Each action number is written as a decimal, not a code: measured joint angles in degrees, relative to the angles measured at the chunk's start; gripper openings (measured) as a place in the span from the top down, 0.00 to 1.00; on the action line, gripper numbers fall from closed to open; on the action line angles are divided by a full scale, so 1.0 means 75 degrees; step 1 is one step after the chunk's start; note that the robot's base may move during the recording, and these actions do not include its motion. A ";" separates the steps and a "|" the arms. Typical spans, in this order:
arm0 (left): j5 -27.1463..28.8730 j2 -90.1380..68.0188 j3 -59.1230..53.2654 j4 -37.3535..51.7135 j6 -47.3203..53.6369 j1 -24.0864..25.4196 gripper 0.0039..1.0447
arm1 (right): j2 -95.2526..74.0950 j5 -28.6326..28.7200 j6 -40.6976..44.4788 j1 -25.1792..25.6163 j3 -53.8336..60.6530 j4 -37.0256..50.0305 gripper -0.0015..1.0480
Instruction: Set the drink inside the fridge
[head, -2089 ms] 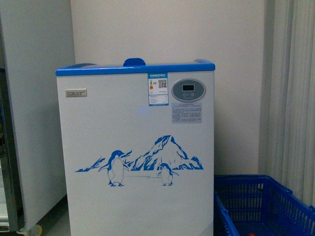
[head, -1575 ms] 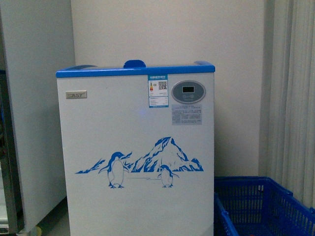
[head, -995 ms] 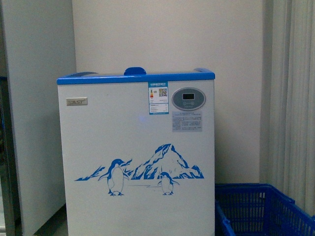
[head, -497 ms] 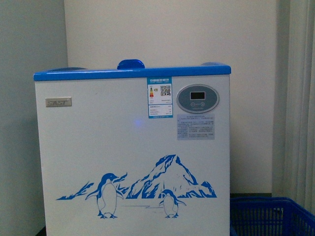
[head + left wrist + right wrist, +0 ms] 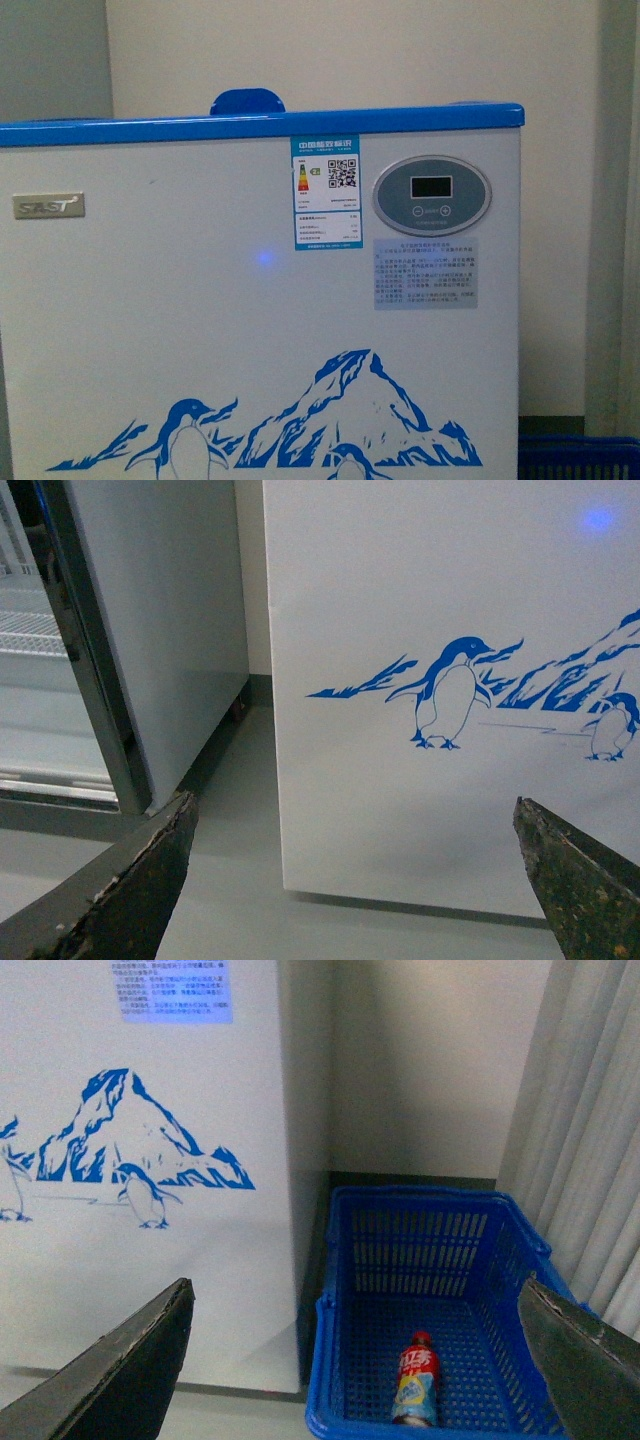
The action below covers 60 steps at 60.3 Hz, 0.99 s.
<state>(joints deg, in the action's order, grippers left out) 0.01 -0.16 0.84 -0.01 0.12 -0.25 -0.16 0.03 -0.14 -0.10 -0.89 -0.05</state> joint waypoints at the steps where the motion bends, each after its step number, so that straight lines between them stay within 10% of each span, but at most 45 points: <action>1: 0.0000 0.0000 0.0000 0.0000 0.0000 0.0000 0.08 | 0.0000 0.0000 0.0000 0.0000 0.0000 0.0000 0.07; 38: 0.0000 0.0000 0.0000 0.0000 0.0000 0.0000 0.08 | -0.0003 -0.0003 0.0000 0.0000 0.0000 0.0000 0.07; 43: -0.0003 0.0000 0.0000 0.0000 0.0000 0.0000 0.08 | -0.0670 -0.1005 -0.0490 -0.0070 -0.0376 -0.0959 0.07; 60: -0.0003 0.0000 0.0000 0.0000 0.0000 0.0000 0.08 | -0.5167 0.0586 -0.0303 0.2582 -0.1064 0.1008 0.07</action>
<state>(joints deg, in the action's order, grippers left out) -0.01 -0.16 0.84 -0.01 0.12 -0.25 -38.92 4.43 -2.42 19.27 -8.86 7.51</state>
